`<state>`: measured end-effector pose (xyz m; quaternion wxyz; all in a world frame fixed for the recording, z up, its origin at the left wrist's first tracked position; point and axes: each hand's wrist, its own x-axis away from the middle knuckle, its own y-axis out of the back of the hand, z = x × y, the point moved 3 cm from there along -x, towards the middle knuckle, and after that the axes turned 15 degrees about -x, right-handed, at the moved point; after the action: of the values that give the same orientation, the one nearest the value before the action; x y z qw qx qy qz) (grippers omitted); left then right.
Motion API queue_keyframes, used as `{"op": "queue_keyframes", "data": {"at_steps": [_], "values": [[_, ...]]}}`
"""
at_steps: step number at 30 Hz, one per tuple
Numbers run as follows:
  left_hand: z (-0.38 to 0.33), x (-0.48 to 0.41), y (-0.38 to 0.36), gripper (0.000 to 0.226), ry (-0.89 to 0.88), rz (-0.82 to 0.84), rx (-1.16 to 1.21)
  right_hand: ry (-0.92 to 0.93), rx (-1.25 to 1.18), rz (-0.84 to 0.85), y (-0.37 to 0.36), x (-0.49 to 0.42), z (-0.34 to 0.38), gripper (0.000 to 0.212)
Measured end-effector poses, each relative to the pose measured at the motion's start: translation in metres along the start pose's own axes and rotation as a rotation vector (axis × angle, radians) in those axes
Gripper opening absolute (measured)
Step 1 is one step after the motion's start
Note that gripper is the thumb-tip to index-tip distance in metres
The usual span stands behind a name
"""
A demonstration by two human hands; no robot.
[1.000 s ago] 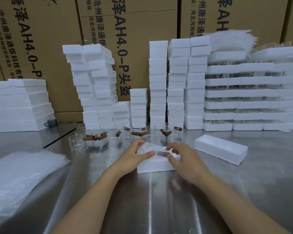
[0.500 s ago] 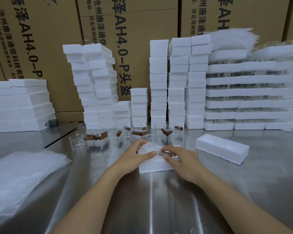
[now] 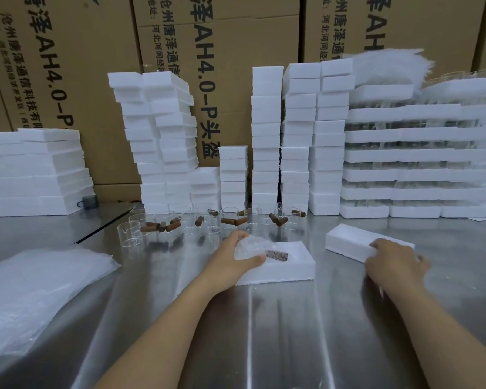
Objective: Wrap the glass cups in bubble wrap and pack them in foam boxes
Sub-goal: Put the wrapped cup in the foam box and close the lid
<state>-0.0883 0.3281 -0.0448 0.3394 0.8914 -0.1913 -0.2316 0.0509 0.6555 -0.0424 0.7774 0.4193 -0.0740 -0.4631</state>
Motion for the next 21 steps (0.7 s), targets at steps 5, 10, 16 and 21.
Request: {"op": "queue_keyframes", "data": {"at_steps": [5, 10, 16, 21], "values": [[-0.014, -0.001, 0.013, 0.062, 0.042, -0.086, 0.232, 0.188, -0.806, 0.022, 0.016, 0.017, 0.044, 0.024], [-0.043, 0.006, 0.038, 0.059, -0.001, -0.211, 0.586, 0.190, -1.311, 0.571, 0.023, 0.052, 0.102, 0.021], [-0.051, 0.009, 0.053, 0.051, -0.016, -0.168, 0.746, 0.250, -1.236, 0.744, 0.015, 0.076, 0.114, 0.025], [-0.038, 0.009, 0.060, 0.018, 0.019, -0.191, 0.775, 0.158, -1.272, 0.737, 0.012, 0.070, 0.107, 0.034]]}}
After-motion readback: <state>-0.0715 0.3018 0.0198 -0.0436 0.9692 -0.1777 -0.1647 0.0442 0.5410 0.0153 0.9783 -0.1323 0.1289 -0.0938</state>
